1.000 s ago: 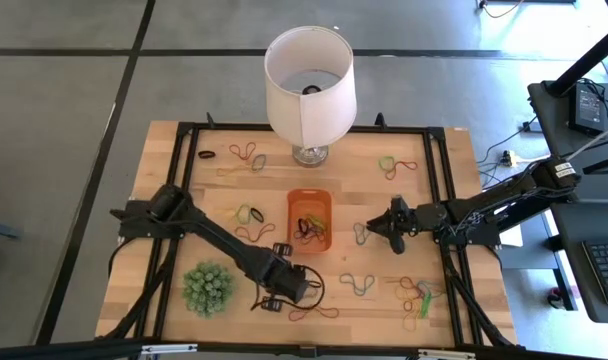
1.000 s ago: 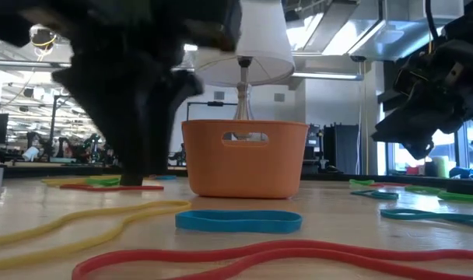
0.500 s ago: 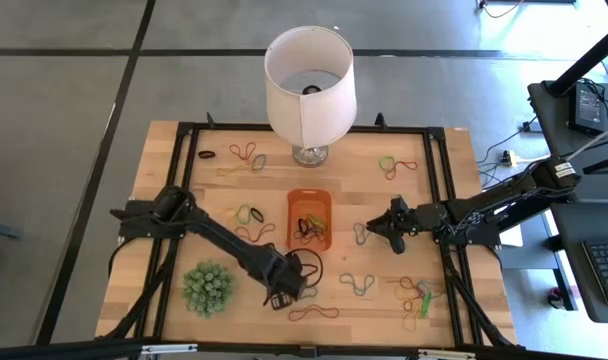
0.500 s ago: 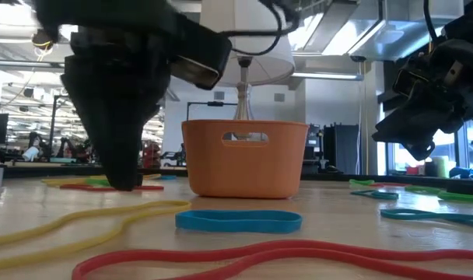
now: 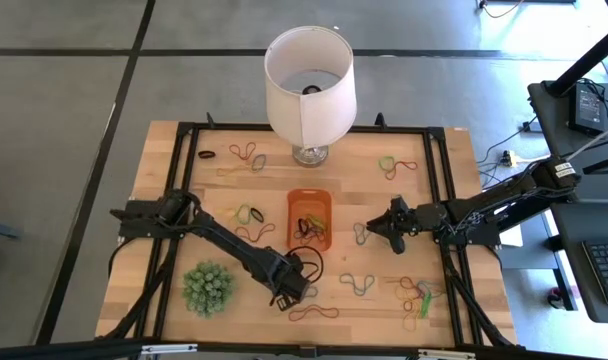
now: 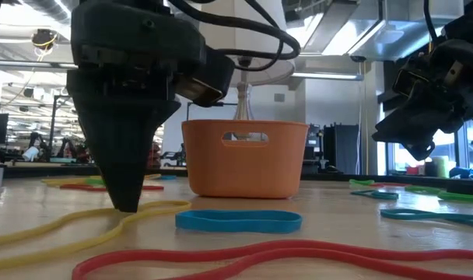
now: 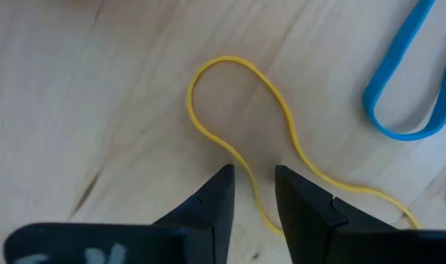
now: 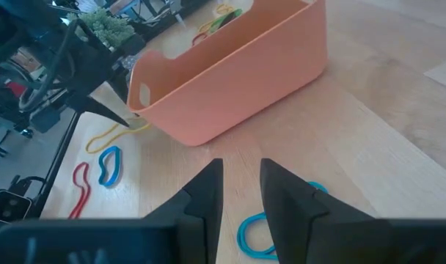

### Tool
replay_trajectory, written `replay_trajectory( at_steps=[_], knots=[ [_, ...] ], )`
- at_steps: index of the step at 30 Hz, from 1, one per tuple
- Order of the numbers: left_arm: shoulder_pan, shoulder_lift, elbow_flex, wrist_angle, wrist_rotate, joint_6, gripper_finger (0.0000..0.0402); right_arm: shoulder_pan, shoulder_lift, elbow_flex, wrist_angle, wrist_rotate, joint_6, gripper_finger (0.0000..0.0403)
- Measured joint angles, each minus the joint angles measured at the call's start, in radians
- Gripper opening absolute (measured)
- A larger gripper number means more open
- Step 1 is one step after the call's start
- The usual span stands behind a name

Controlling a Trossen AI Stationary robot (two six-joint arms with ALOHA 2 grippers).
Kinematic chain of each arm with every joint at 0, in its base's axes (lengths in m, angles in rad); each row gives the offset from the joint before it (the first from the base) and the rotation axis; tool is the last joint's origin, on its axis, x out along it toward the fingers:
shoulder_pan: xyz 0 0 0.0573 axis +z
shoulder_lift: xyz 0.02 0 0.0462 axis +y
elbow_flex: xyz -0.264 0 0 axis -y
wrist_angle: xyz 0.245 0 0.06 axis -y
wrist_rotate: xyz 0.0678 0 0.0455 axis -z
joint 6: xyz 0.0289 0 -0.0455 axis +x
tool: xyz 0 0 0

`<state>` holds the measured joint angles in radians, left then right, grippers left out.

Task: Pick and place rubber bands into bin
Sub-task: Put the yellow rubber band into the orange bin

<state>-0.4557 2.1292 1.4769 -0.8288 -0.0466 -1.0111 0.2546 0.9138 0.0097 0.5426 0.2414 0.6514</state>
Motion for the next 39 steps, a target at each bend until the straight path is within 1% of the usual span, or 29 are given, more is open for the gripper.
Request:
replay_trajectory(
  at_steps=[2,5,6,8,13,20,24,31,35,39],
  knots=[
    [0.0,0.001,-0.001,-0.002,0.007,0.0,0.0073,0.0,0.0,0.0,0.0,0.0,0.0,0.0095],
    [-0.002,-0.001,-0.003,-0.009,-0.002,0.001,0.0022,0.0,0.0,0.0,0.0,0.0,0.0,0.0095],
    [-0.002,-0.001,-0.003,-0.009,-0.003,0.001,0.0012,0.0,0.0,0.0,0.0,0.0,0.0,0.0095],
    [-0.002,-0.001,-0.003,-0.008,0.001,0.012,0.0005,0.0,0.0,0.0,0.0,0.0,0.0,0.0095],
    [-0.006,-0.017,-0.005,-0.017,0.003,0.011,0.0002,0.0,0.0,0.0,0.0,0.0,-0.001,0.0095],
    [-0.02,-0.108,-0.009,-0.029,0.006,0.003,0.0001,0.0,0.0,0.0,-0.001,0.0,-0.002,0.0095],
    [-0.022,-0.146,-0.009,-0.039,-0.035,0.008,0.0001,0.0,0.0,0.0,-0.001,0.0,-0.002,0.0095],
    [-0.03,-0.206,-0.008,-0.043,-0.052,0.028,0.0001,0.0,0.0,0.0,-0.001,0.0,-0.002,0.0095],
    [-0.029,-0.265,-0.008,-0.042,-0.063,0.057,0.0001,0.0,0.0,0.0,-0.001,0.001,-0.002,0.0095],
    [-0.03,-0.341,-0.008,-0.043,-0.118,0.093,0.0001,0.0,0.0,0.0,-0.001,0.001,-0.001,0.0095]
  ],
)
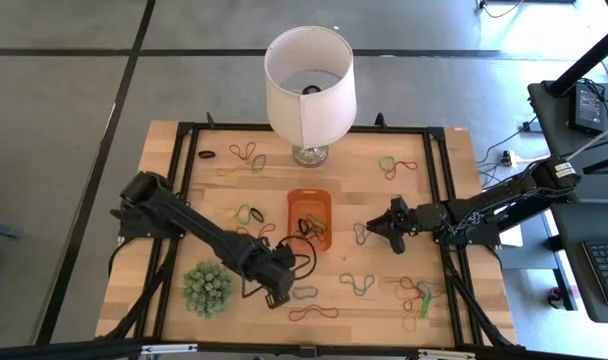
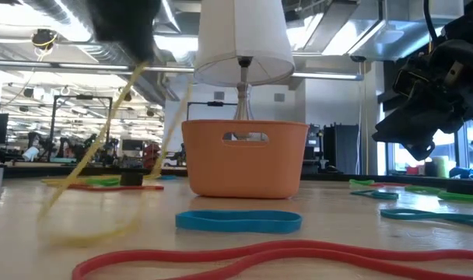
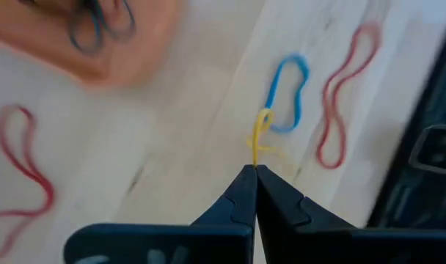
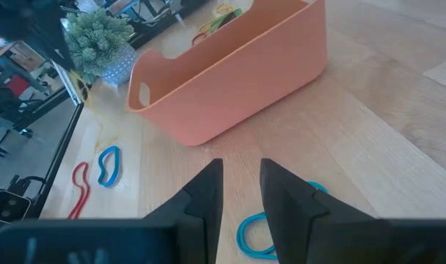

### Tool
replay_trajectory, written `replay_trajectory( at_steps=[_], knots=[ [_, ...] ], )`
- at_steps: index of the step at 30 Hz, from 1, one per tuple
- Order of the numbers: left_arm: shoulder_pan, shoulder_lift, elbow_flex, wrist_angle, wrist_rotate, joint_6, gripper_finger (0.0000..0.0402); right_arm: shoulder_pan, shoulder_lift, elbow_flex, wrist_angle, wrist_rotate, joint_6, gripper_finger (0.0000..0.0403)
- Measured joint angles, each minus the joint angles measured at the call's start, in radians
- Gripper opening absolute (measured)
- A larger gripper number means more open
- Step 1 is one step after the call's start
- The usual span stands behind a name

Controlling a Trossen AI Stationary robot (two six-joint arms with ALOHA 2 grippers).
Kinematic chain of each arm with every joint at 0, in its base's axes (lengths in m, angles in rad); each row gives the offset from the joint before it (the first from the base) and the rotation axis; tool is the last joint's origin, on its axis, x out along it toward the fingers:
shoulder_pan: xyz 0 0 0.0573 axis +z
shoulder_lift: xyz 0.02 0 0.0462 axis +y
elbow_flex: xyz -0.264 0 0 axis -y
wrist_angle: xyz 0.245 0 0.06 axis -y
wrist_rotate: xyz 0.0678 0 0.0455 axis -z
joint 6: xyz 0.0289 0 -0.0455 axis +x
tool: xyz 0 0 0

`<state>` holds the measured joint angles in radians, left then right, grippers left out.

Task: Pick and place rubber bands into bin
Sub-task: Put the yellow rubber band into the orange bin

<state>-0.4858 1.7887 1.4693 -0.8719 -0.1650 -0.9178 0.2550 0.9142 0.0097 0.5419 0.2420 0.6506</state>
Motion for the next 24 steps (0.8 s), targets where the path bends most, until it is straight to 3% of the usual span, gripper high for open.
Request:
replay_trajectory(
  at_steps=[7,12,24],
  knots=[
    [0.012,-0.15,0.001,0.0,-0.146,0.082,0.0001,0.0,0.0,0.0,0.0,0.0,0.0,0.0095],
    [0.082,-0.223,0.002,0.0,-0.191,0.167,0.0001,0.0,0.0,0.0,0.0,0.0,-0.001,0.0095],
    [0.402,-0.238,0.002,0.112,0.013,0.45,0.0001,0.0,0.0,0.0,0.0,0.0,-0.005,0.0095]
  ],
)
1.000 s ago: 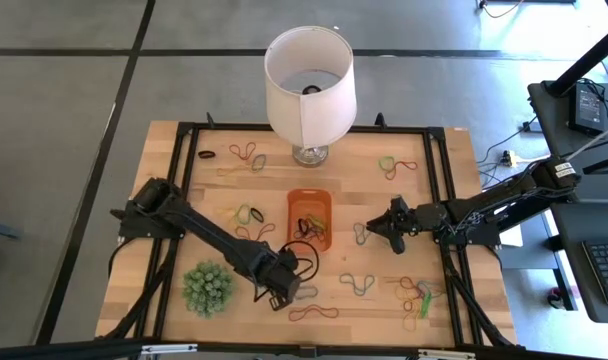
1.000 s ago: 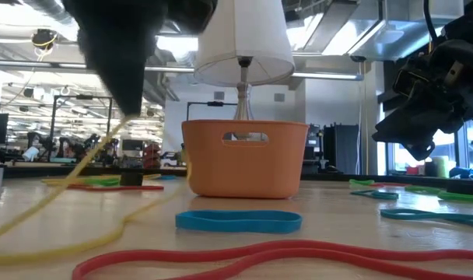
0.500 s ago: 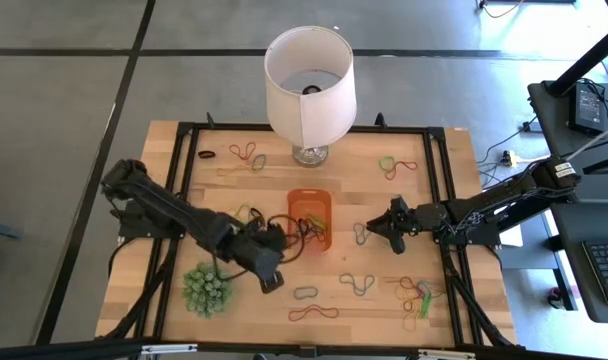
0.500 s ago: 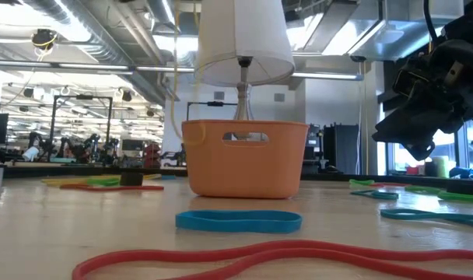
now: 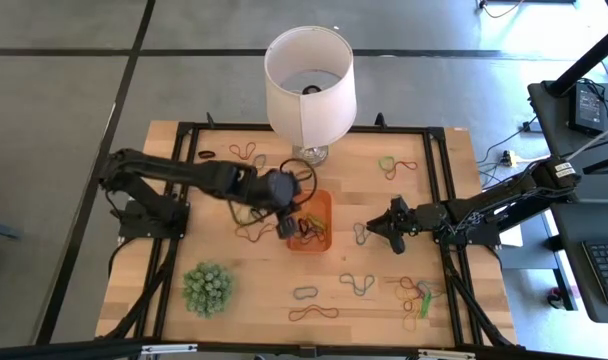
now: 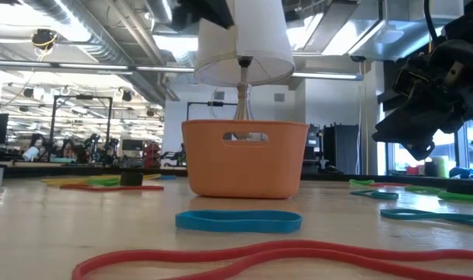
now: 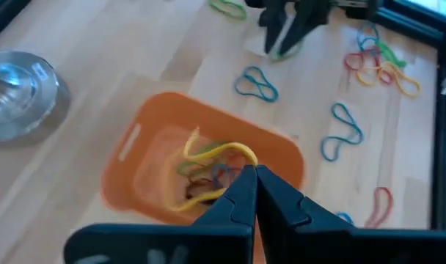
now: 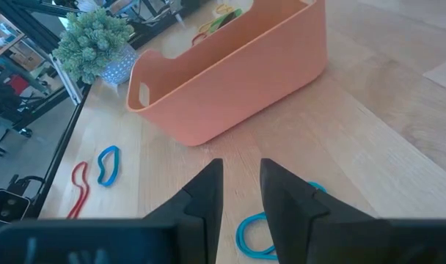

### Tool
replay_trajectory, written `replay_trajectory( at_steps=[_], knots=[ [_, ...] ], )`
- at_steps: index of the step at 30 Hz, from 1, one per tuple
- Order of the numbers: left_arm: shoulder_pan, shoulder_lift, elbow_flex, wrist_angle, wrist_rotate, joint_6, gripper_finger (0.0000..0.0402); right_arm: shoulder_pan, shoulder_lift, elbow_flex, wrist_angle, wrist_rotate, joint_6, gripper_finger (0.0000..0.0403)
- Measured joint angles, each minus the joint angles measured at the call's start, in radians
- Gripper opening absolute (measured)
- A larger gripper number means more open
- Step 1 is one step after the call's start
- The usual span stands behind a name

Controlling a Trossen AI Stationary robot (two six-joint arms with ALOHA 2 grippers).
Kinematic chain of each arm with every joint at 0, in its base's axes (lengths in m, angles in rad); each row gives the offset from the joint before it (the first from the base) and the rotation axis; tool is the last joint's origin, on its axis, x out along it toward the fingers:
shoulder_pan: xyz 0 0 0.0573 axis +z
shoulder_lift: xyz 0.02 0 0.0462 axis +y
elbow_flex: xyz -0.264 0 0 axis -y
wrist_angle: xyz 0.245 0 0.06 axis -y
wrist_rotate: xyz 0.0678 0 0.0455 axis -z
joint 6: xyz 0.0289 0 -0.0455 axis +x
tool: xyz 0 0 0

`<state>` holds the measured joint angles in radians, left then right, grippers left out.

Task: Pick and place rubber bands into bin
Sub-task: Put the yellow rubber band into the orange bin

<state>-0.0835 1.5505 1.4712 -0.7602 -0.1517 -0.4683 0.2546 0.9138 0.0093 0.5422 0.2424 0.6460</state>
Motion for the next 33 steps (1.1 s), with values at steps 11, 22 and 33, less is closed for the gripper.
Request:
replay_trajectory(
  at_steps=[11,22,33],
  knots=[
    [0.127,0.174,0.0,0.018,0.157,0.105,0.0001,-0.002,0.0,0.0,0.008,0.001,-0.097,0.0095],
    [0.157,0.415,0.0,0.086,0.243,0.134,0.0001,-0.002,0.0,0.0,0.012,0.002,-0.135,0.0095],
    [0.143,0.462,0.0,0.092,0.236,0.202,0.0035,-0.002,0.0,0.0,0.015,0.002,-0.157,0.0095]
  ],
)
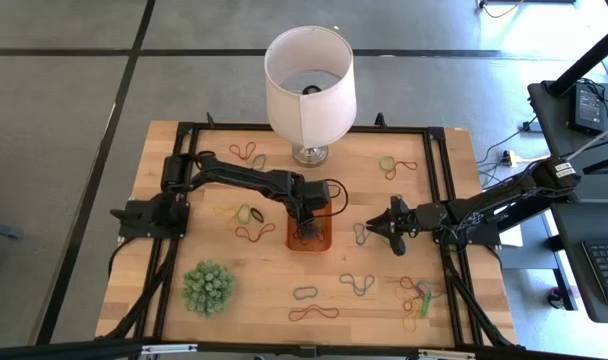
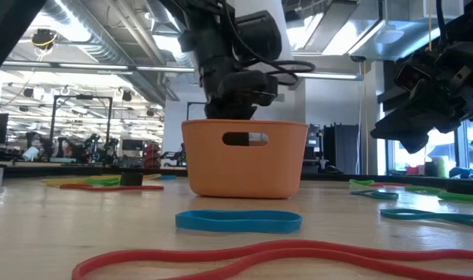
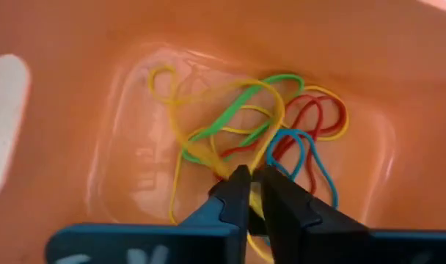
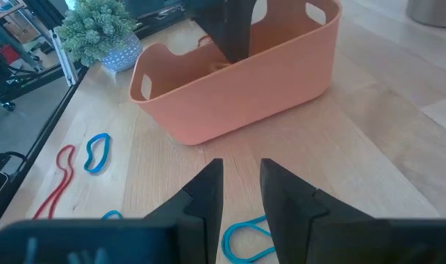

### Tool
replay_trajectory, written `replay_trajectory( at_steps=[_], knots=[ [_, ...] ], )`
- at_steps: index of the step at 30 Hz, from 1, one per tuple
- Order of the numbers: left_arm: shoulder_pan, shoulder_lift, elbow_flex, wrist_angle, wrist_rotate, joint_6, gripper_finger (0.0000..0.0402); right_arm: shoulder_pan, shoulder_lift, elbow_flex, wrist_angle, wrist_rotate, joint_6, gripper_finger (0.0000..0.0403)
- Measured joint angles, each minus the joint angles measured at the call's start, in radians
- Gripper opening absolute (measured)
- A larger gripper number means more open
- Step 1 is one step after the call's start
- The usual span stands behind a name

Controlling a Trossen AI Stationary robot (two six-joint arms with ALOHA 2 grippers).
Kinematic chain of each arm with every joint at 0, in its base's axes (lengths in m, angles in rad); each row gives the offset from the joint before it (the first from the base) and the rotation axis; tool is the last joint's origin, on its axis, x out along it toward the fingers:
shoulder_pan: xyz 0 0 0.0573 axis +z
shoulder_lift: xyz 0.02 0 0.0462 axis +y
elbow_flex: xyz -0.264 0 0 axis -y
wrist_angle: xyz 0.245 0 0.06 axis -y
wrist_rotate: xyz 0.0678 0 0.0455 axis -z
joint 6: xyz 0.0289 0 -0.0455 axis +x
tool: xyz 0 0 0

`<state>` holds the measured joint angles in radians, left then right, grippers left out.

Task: Pick and place rubber bands into bin
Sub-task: Put the yellow rubber band into the orange bin, then put the blue rubber band into the orange bin

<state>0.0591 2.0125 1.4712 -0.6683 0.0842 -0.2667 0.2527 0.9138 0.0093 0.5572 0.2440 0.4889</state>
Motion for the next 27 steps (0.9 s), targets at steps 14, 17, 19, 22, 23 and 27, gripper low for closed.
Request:
replay_trajectory(
  at_steps=[14,17,19,22,23,27],
  knots=[
    [-0.005,-0.081,0.0,-0.069,-0.219,0.019,0.0085,0.0,0.0,0.0,0.0,0.0,0.0,0.0095],
    [-0.006,-0.142,0.0,-0.083,-0.325,0.019,0.0072,0.0,0.0,0.0,0.0,0.0,0.0,0.0095],
    [-0.012,-0.183,0.0,-0.088,-0.378,0.018,0.0061,0.0,0.0,0.0,0.0,0.0,0.0,0.0095],
    [-0.023,-0.239,0.0,-0.088,-0.41,0.018,0.0041,0.0,0.0,0.0,0.0,0.0,0.0,0.0095],
    [-0.026,-0.255,0.0,-0.09,-0.414,0.018,0.0035,0.0,0.0,0.0,0.0,0.0,0.0,0.0095],
    [-0.041,-0.298,0.0,-0.095,-0.432,0.061,0.0011,0.0,0.0,0.0,0.0,0.0,0.0,0.0095]
  ],
)
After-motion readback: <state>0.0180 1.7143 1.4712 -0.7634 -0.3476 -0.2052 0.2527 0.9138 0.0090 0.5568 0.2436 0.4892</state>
